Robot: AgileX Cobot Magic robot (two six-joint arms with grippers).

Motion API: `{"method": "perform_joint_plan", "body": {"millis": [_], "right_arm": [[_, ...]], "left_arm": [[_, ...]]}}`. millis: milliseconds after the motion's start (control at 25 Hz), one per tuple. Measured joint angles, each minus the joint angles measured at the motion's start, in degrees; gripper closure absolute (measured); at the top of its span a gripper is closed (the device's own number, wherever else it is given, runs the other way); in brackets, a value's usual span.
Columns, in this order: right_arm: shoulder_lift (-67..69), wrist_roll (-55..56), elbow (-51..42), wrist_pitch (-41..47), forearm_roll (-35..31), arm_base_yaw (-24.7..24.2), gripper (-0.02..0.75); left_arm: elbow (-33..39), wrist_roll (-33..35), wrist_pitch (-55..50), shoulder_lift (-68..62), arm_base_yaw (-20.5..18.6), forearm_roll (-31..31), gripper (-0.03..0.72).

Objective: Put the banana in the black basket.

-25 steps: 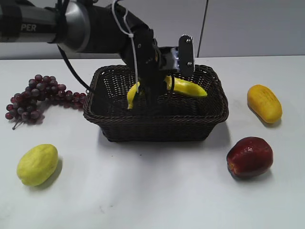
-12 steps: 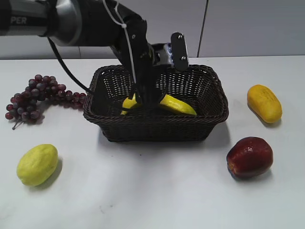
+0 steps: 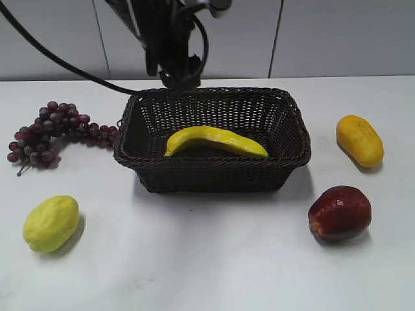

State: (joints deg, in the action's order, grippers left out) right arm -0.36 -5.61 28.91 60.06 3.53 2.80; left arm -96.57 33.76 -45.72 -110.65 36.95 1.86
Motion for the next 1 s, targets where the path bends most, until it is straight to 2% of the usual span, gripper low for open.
{"method": "perform_joint_plan", "body": {"millis": [200,480,800,1000], "right_arm": [[0.0,0.0,0.0,0.0,0.0,0.0,0.148],[0.0,0.0,0.0,0.0,0.0,0.0,0.148],[0.0,0.0,0.0,0.0,0.0,0.0,0.148],[0.0,0.0,0.0,0.0,-0.1,0.0,0.148]], "left_arm": [[-0.2,-8.7,-8.5,2.8,-6.6,0.0,0.092],[-0.4,-17.0,-22.4,4.8,-16.6,-0.4,0.095],[-0.4,-21.3,-24.1,5.2,-27.8,-8.7,0.095],[1.4,-22.0,-24.1,8.9,-32.6,-9.3,0.095]]}}
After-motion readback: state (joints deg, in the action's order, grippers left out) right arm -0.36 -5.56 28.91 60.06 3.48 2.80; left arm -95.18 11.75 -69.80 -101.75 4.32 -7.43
